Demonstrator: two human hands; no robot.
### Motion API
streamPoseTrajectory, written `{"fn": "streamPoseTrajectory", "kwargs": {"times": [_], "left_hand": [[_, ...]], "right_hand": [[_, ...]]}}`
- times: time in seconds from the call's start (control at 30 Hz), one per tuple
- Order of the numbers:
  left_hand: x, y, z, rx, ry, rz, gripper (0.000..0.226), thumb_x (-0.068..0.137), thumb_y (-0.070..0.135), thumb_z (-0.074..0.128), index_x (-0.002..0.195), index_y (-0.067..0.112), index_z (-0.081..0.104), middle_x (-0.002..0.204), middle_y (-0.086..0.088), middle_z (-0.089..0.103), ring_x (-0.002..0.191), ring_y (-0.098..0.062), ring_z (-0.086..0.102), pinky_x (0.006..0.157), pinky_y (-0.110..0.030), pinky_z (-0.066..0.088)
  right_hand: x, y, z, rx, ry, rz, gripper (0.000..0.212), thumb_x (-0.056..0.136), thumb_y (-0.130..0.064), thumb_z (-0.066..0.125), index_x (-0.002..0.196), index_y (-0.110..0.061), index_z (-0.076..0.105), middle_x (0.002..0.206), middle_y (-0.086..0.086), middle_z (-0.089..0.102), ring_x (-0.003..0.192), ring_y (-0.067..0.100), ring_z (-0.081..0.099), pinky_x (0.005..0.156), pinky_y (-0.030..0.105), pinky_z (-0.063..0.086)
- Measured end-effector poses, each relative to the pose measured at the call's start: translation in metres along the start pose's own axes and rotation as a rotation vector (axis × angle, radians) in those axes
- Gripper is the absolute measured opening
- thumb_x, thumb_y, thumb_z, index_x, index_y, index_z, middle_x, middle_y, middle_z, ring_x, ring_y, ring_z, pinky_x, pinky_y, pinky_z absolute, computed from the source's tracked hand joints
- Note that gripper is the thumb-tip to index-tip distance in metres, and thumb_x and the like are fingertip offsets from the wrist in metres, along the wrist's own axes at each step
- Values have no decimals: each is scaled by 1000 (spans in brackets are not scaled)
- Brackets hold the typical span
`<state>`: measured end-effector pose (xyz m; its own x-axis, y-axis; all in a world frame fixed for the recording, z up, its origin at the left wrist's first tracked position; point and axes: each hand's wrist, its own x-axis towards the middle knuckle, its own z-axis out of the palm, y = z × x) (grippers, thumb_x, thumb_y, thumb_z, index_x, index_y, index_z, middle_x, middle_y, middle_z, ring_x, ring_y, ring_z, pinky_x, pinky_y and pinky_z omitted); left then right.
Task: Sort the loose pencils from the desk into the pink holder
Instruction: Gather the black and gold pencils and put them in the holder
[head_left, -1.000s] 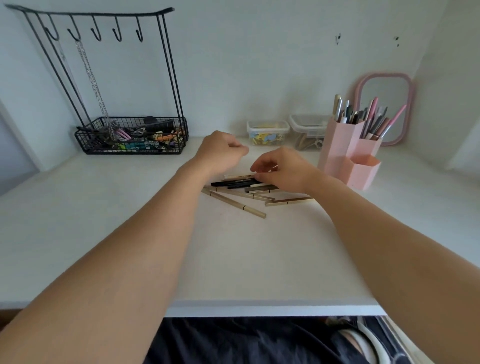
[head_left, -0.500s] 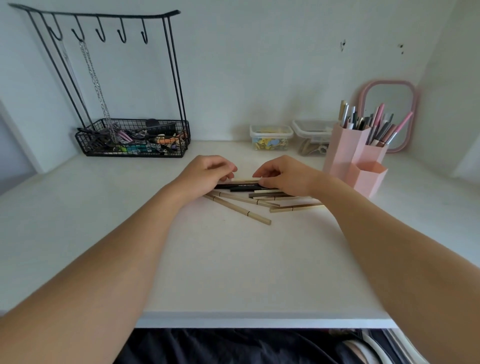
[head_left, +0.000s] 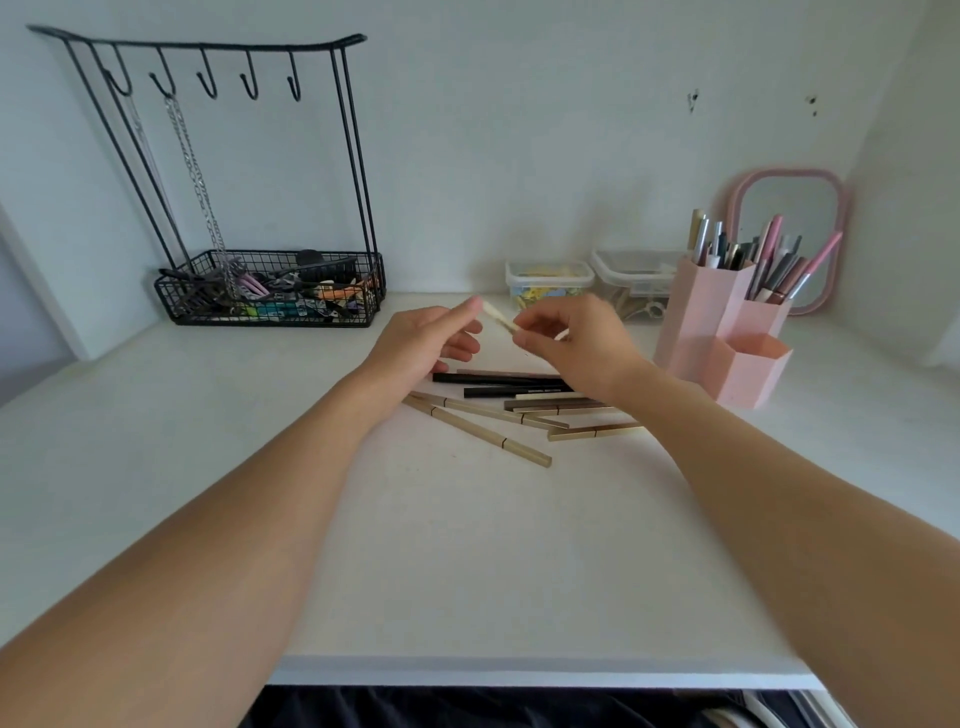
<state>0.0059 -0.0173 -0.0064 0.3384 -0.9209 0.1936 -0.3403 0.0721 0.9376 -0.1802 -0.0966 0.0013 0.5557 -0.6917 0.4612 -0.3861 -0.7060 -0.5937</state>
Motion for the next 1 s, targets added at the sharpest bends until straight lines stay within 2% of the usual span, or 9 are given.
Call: {"fn": "streamPoseTrajectory", "kwargs": {"times": [0.13,0.27,0.43,0.53,0.6,0.67,0.8,0.93,1.0], "left_hand": [[-2,2,1,22,-58,25,39,87,58,66,99,22,76,92,3,79,95,-13,74,83,-31,53],[-8,3,4,-31,-67,82,39,74,50,80,98,20,77,98,0,79,100,-17,72,85,-32,54],[-14,10,16,157,-5,368,25,78,40,83,87,17,76,84,2,77,81,-13,72,74,-28,56],[-14,10,24,199,1,383,13,89,26,76,93,15,71,78,0,76,73,-16,72,72,-33,59],[-13,8,26,204,-18,370,10,97,19,65,103,11,69,75,-2,74,69,-16,72,68,-34,60],[-12,6,27,236,-43,376,13,103,13,53,105,9,65,73,-2,71,62,-12,68,60,-28,56],[-11,5,29,370,-7,388,16,106,13,42,99,9,56,71,2,57,55,-12,47,51,-25,39],[-1,7,19,121,176,247,29,105,30,46,85,16,60,56,7,44,41,-5,36,44,-26,30],[1,7,14,-52,234,141,38,105,40,46,75,17,53,49,10,36,37,-7,29,42,-25,25]], "right_hand": [[1,-5,0,168,157,-26,4,87,-20,74,88,-16,75,73,-6,67,67,8,55,64,16,44],[1,-12,-2,474,186,56,16,89,-16,72,95,-1,72,74,6,67,62,8,56,62,20,49],[0,-16,1,847,94,181,21,89,-8,71,100,9,65,73,11,69,66,19,64,68,28,55],[-1,-17,3,902,102,226,21,87,-10,73,100,4,66,78,10,69,69,17,62,66,27,50],[0,-15,3,860,97,236,14,83,-14,77,91,-5,69,76,3,68,69,12,57,64,25,44],[-1,-15,4,804,67,241,9,82,-15,79,84,-10,72,77,1,67,70,10,53,62,24,42],[-3,-16,10,671,70,229,11,86,-17,75,92,-9,76,79,0,68,66,7,51,61,20,43],[0,-9,2,-73,-64,19,18,91,-32,68,101,-19,75,91,-10,68,63,0,51,60,12,39],[1,-6,-8,-251,-142,-8,20,93,-34,64,104,-20,74,98,-10,68,68,-3,50,60,10,33]]}}
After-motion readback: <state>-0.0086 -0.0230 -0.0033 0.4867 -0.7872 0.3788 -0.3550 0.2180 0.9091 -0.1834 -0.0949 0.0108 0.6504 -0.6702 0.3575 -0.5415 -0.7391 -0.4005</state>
